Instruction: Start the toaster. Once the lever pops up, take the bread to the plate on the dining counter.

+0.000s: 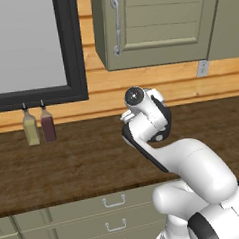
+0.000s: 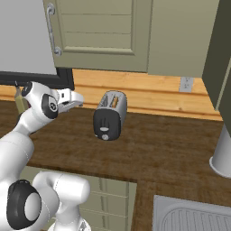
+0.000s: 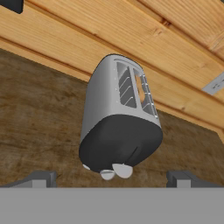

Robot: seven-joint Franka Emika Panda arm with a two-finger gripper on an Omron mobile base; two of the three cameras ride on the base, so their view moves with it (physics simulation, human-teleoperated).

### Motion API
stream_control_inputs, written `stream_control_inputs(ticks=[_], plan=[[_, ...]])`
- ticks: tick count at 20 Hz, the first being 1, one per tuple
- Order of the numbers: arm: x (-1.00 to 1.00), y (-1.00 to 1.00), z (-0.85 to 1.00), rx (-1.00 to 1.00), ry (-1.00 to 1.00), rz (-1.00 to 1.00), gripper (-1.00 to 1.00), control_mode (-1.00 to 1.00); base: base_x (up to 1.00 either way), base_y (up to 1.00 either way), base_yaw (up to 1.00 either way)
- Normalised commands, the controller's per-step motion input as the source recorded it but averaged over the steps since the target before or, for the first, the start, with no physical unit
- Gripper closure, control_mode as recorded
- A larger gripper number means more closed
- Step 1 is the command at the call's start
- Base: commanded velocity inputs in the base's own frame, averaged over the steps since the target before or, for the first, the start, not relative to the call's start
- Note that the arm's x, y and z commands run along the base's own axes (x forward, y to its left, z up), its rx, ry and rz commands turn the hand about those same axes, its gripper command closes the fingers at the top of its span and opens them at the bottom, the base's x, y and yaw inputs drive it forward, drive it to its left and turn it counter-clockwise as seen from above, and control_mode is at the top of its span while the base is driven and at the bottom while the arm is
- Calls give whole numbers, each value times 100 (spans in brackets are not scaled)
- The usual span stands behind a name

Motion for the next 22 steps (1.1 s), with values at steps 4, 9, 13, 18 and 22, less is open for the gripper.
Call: stream_control_inputs(ticks=[4, 9, 13, 18, 22], plan=[[0, 0, 0, 0, 0, 0, -100, -100, 0, 0, 0], [0, 0, 0, 0, 0, 0, -100, -100, 0, 0, 0], [0, 0, 0, 0, 0, 0, -100, -100, 0, 0, 0], [0, 0, 0, 0, 0, 0, -100, -100, 0, 0, 0], [0, 0, 0, 0, 0, 0, -100, -100, 0, 0, 0]])
